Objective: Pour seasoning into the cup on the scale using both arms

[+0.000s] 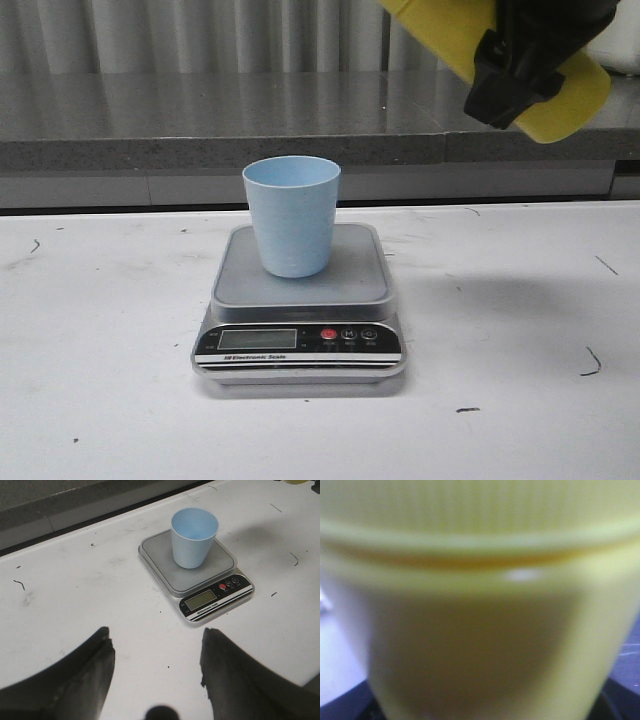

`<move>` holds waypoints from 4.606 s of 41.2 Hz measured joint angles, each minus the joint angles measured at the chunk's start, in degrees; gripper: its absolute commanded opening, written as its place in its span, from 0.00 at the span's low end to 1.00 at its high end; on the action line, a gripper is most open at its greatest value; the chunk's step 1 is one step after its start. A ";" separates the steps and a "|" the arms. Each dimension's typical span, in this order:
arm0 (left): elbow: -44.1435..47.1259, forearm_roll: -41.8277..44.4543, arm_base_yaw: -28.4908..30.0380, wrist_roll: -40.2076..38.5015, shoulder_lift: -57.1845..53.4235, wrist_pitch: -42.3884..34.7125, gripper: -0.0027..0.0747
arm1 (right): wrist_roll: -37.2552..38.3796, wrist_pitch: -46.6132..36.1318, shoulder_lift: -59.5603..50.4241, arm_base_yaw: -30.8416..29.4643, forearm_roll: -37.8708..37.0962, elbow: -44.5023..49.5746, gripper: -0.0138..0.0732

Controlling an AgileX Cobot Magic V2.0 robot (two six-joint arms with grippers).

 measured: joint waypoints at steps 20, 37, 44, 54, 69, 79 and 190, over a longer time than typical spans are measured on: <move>0.00 0.00 0.00 0.00 0.00 0.00 0.54 | -0.21 8.45 8.09 7.93 -20.25 -2.28 0.55; 0.00 0.00 0.00 0.00 0.00 0.00 0.54 | -0.25 10.85 12.08 9.21 -42.13 -4.83 0.55; 0.00 0.00 0.00 0.00 0.00 0.00 0.54 | -0.25 10.85 12.08 9.21 -51.91 -4.83 0.55; 0.00 0.00 0.00 0.00 0.00 0.00 0.54 | -0.25 10.80 12.17 9.21 -55.74 -4.83 0.55; 0.00 0.00 0.00 0.00 0.00 0.00 0.54 | 17.44 10.71 12.20 9.21 -44.17 -4.83 0.55; 0.00 0.00 0.00 0.00 0.00 0.00 0.54 | 30.69 11.15 12.62 8.57 -26.19 -4.83 0.55; 0.00 0.00 0.00 0.00 0.00 0.00 0.54 | 32.08 -65.76 10.32 -24.21 7.47 36.34 0.92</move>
